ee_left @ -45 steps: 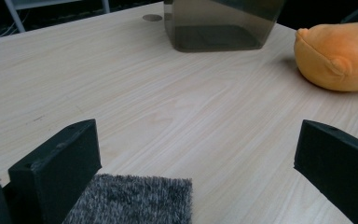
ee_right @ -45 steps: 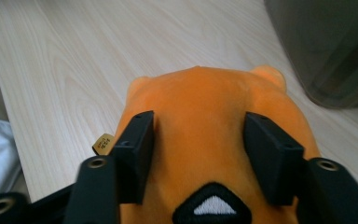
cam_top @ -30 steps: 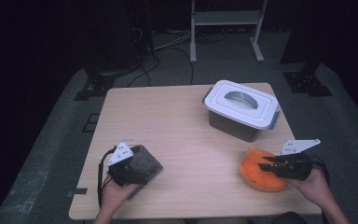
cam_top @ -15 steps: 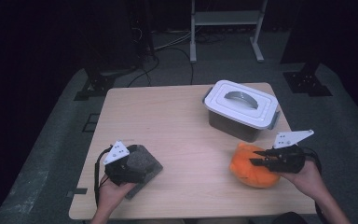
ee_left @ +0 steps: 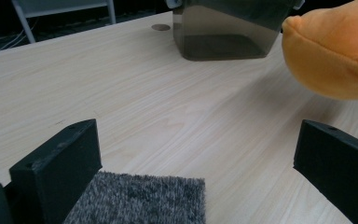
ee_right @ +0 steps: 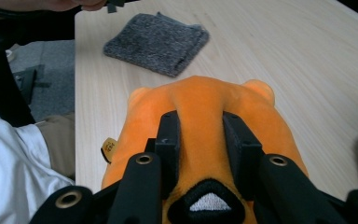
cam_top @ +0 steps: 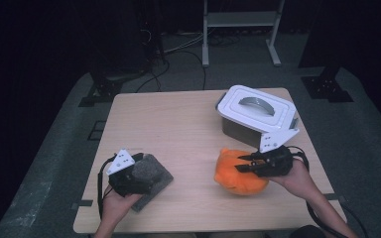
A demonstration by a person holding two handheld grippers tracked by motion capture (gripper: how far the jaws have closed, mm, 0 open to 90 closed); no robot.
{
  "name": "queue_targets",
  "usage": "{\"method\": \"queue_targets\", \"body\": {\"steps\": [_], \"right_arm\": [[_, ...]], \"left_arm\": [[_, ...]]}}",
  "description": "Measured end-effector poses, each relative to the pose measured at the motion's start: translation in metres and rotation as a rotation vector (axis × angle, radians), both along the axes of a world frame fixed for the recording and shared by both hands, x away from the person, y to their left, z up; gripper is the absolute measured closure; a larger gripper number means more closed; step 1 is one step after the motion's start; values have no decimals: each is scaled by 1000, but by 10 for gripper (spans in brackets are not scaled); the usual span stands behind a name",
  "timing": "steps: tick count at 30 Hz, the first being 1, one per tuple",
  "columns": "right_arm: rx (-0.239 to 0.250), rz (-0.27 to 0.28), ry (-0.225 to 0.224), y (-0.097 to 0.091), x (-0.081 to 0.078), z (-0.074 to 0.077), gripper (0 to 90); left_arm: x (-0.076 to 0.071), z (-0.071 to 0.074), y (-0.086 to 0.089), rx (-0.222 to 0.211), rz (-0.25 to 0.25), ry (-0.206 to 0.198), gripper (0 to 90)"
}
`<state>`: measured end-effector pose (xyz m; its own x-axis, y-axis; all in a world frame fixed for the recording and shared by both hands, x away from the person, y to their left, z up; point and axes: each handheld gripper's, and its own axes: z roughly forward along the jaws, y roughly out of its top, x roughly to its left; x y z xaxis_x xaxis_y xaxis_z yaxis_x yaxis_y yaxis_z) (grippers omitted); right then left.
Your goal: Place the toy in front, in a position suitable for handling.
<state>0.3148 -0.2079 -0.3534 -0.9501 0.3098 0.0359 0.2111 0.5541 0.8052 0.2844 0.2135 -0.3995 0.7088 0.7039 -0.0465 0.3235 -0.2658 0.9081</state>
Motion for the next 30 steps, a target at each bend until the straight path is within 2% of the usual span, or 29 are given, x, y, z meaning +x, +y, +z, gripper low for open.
{"method": "queue_targets", "body": {"steps": [2, 3, 6, 13, 23, 30], "right_arm": [[-1, 8, 7, 5, 1, -1, 695], [-8, 28, 5, 14, 3, -4, 694], [-16, 52, 5, 26, 6, -7, 694], [-24, 95, 20, 47, 11, -17, 692], [-45, 141, 35, 69, 13, -36, 686], [-40, 148, 42, 77, 14, -53, 657]], "left_arm": [[0, 0, 1, -4, 0, 3, 0], [1, -1, 1, -2, -2, 6, 0], [2, -2, 1, 5, -4, 7, 0], [4, -4, 2, 7, -5, 10, 0], [7, -7, 4, 7, -6, 18, 0], [9, -9, 6, 13, -1, 29, 0]]}}
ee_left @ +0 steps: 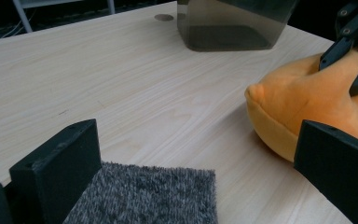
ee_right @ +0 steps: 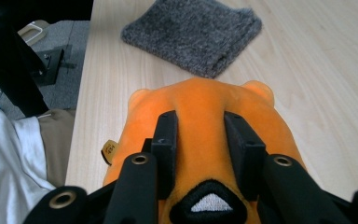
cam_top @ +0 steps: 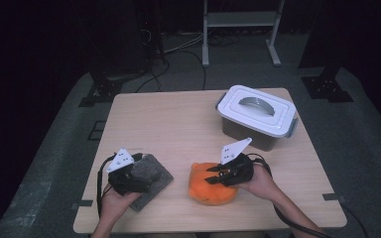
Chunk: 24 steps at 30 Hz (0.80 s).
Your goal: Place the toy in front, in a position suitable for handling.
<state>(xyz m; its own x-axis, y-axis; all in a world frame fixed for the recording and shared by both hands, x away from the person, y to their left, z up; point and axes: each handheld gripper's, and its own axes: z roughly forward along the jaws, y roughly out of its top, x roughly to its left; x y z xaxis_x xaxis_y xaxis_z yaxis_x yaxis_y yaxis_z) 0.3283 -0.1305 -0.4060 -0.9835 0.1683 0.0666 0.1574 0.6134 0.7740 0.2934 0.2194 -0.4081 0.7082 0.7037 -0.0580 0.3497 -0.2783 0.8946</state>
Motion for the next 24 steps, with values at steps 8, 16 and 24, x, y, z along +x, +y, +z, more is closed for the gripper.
{"method": "queue_targets", "body": {"steps": [8, 16, 24], "right_arm": [[48, -3, 38, -4, 2, -1, 478], [71, -21, 51, -18, 1, 4, 359], [69, -55, 50, -37, 0, 2, 311]], "left_arm": [[3, -3, -2, 20, -12, 12, 0], [10, -9, -5, 49, -69, 26, 47], [21, -21, -2, 102, -142, 41, 97]]}}
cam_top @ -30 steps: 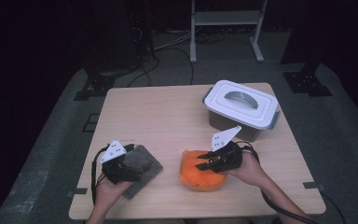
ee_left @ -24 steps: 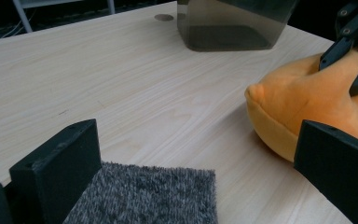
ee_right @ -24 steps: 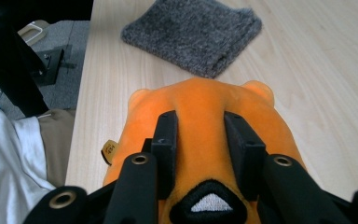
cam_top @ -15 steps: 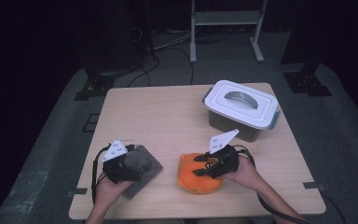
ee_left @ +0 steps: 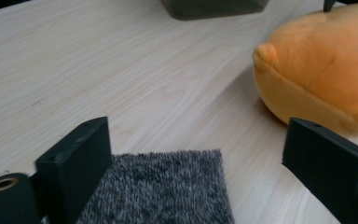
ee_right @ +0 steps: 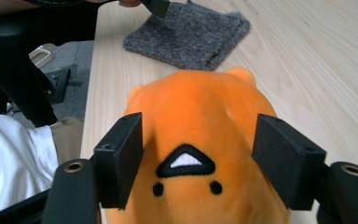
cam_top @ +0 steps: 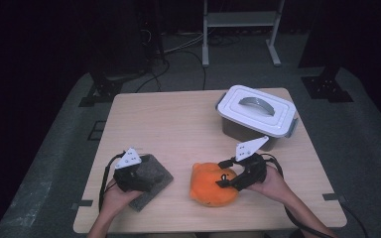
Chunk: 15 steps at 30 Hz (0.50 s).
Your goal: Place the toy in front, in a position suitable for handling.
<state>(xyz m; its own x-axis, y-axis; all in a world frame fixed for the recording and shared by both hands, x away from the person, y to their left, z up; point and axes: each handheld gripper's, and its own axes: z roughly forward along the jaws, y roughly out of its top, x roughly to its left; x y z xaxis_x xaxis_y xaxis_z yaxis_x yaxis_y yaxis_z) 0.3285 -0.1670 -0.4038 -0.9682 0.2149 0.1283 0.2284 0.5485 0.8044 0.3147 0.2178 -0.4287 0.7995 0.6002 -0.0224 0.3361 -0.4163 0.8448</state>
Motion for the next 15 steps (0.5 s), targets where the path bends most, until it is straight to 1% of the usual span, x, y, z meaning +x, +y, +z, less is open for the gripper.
{"method": "queue_targets", "body": {"steps": [5, 8, 9, 10, 11, 12, 13, 15], "right_arm": [[-11, -14, 1, -5, 1, -2, 295], [-7, -14, 4, -7, 1, -4, 295], [-7, -15, 9, -7, 1, -4, 296], [-6, -14, 8, -7, 1, -5, 296], [-8, -12, 8, -7, 1, -6, 296], [-7, -9, 5, -7, 1, -7, 295], [-6, -10, 5, -7, 0, -8, 295], [-1, -9, 8, -6, 0, -9, 294]], "left_arm": [[7, -14, 3, 55, -40, 19, 148], [12, -23, 4, 83, -66, 55, 176], [13, -26, 4, 94, -77, 60, 214], [13, -26, 4, 94, -77, 60, 228], [14, -31, 2, 127, -95, 71, 243], [14, -33, 1, 136, -104, 74, 265], [15, -34, 1, 156, -111, 77, 289], [15, -37, -1, 196, -125, 70, 320]]}}
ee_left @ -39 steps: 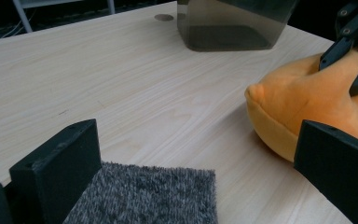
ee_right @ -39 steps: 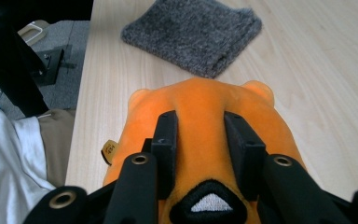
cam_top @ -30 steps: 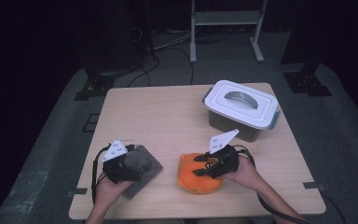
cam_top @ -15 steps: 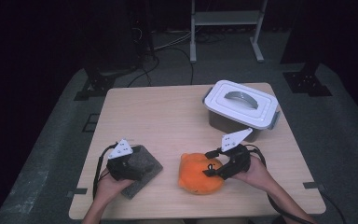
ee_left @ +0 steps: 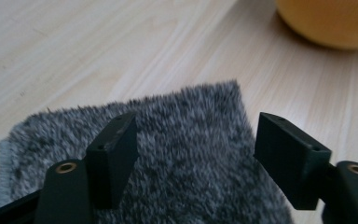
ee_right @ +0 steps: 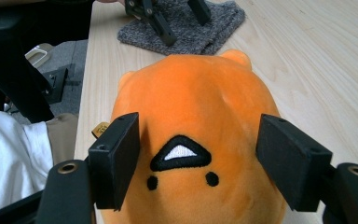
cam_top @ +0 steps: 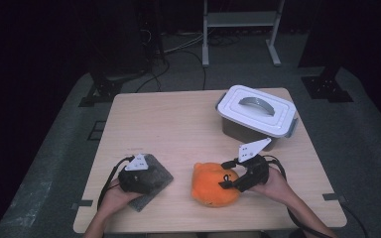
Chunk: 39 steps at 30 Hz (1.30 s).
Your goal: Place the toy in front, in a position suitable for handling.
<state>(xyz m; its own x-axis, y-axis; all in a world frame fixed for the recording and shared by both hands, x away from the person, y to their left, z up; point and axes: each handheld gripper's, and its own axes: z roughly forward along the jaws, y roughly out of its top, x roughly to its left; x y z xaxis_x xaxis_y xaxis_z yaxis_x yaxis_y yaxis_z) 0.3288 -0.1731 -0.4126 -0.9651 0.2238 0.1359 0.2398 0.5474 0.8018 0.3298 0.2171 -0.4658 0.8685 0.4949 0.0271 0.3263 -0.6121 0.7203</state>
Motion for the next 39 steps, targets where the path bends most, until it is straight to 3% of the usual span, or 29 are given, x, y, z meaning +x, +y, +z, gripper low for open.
{"method": "queue_targets", "body": {"steps": [1, 11, 17, 24, 29, 31, 35, 39], "right_arm": [[-1, 1, 0, 0, 0, 0, 292], [5, -5, -6, 1, 0, -4, 284], [3, -12, -14, 4, -1, -6, 280], [12, -19, -14, 3, -1, -9, 283], [9, -13, -28, 4, -3, -10, 292], [15, -8, -33, 3, -3, -12, 294], [20, -5, -29, 4, -2, -13, 294], [13, 0, -38, 7, -4, -13, 295]], "left_arm": [[1, 0, 0, 32, -9, -4, 335], [1, -1, -3, 54, 5, 31, 453], [4, 3, -5, 91, 3, 47, 606], [5, 5, -3, 87, 26, 48, 772], [7, 8, 1, 41, 39, 65, 786], [5, 18, 3, -48, 36, 60, 786], [-1, 43, -2, -167, -14, 27, 783], [-8, 68, -23, -218, -92, -19, 781]]}}
